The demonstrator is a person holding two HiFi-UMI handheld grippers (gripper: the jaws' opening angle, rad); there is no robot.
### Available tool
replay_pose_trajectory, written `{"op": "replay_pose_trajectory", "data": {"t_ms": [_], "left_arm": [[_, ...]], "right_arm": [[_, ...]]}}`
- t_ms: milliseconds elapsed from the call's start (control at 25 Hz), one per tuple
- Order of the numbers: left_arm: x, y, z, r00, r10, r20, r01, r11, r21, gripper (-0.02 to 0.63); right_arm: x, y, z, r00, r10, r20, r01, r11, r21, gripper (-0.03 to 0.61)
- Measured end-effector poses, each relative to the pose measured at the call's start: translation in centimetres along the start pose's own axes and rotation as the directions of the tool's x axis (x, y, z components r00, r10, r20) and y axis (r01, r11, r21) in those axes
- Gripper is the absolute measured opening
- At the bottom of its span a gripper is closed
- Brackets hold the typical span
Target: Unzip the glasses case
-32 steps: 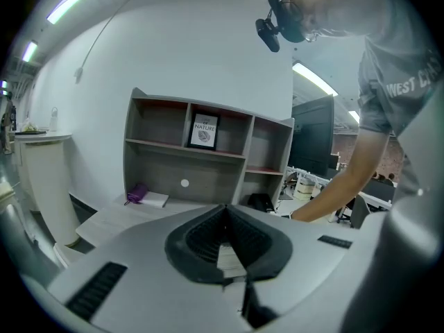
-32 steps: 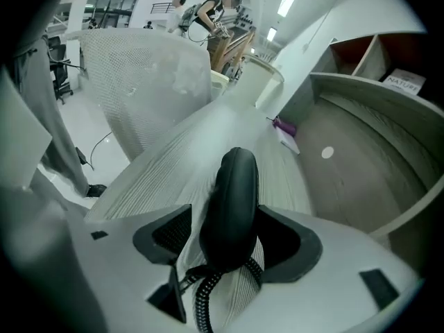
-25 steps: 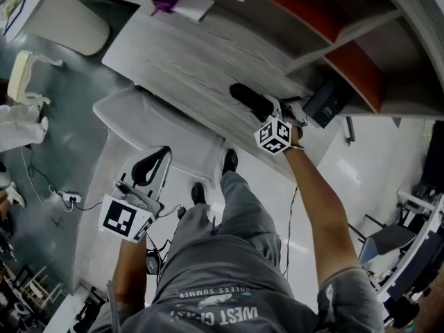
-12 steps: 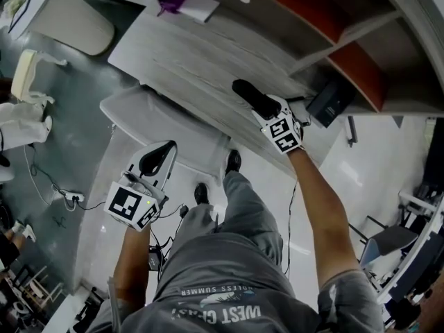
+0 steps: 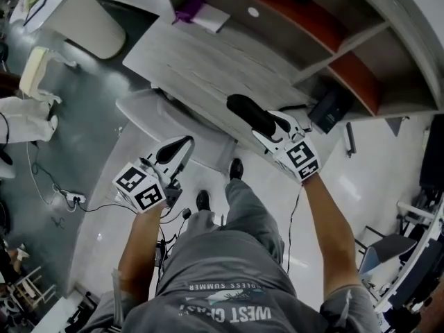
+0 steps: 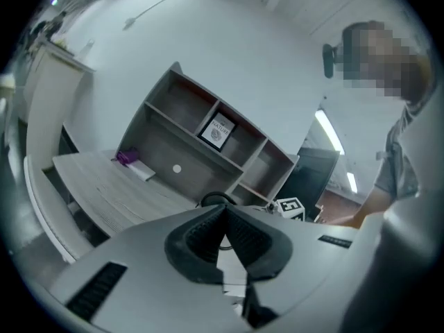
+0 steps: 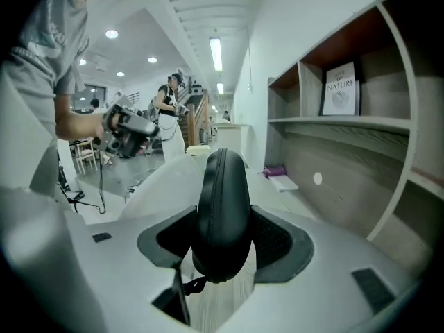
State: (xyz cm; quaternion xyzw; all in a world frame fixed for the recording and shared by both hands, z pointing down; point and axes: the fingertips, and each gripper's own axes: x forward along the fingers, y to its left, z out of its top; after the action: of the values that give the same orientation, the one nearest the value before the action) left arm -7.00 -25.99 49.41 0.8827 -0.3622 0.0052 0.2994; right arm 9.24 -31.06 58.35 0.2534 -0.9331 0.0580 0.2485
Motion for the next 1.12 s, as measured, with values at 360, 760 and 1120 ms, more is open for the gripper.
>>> {"op": "replay_pose_trajectory", "data": {"t_ms": [360, 760, 1120], "left_arm": [[-0.4, -2.5, 1.1, 0.969, -0.171, 0.179, 0.215, 0.938, -0.272, 0.002], [-1.5, -7.3, 3.3, 0.728, -0.327, 0.603, 0.677, 0.483, -0.555, 0.127], [-3.9, -10.0, 4.3, 0.6, -0.344, 0.722, 0.799, 0.294, -0.524, 0.106]], "right_arm": [[-6.6, 7.3, 8.3, 0.986, 0.119, 0.12, -0.11, 0.991, -0.078, 0.247], [-11.2, 13.1, 13.4, 0.974, 0.161, 0.157, -0.147, 0.984, -0.096, 0.247], [-13.1, 16.1, 14.3, 0.977, 0.133, 0.165, -0.12, 0.989, -0.089, 0.249]]}}
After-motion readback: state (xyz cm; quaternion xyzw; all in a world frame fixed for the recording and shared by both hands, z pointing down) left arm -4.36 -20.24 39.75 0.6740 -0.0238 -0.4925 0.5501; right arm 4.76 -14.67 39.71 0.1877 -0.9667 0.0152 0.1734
